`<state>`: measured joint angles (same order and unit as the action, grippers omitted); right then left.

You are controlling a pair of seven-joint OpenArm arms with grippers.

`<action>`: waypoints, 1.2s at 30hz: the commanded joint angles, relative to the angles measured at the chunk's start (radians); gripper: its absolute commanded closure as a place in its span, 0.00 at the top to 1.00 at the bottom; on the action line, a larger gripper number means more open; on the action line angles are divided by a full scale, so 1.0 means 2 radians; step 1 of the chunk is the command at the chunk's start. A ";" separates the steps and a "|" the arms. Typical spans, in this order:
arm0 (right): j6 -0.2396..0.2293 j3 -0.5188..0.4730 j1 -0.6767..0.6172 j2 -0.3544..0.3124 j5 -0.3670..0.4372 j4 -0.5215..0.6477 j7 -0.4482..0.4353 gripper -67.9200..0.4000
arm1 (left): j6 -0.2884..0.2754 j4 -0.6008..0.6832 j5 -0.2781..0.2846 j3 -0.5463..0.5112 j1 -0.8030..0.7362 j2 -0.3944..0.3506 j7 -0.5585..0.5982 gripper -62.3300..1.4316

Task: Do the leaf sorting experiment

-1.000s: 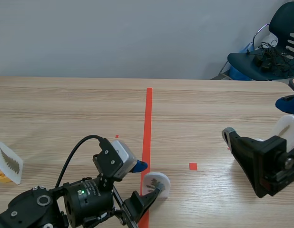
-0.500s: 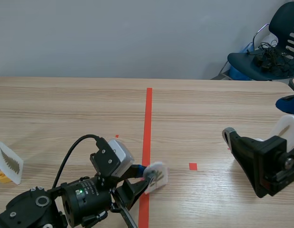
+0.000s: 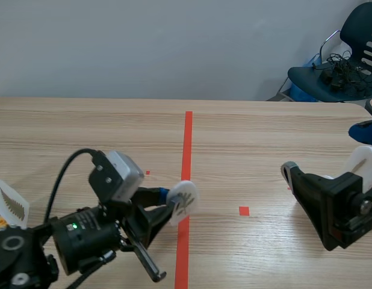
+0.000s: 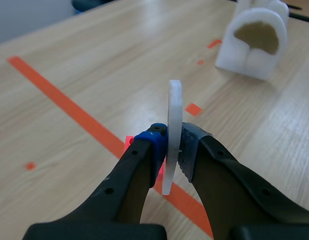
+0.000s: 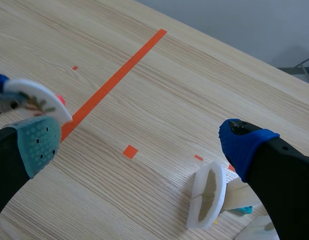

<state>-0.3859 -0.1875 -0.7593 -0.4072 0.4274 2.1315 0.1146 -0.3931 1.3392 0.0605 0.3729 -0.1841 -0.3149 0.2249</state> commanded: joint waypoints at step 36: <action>0.002 -0.001 0.007 0.000 0.002 0.001 -0.008 1.00 | 0.111 -0.069 0.209 -0.268 -0.073 -0.002 -0.033 0.55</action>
<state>-0.3855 -0.1875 -0.7589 -0.4068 0.4274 2.1315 0.1146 -0.1654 1.1542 0.4759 -0.1425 -0.3294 -0.3107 0.1482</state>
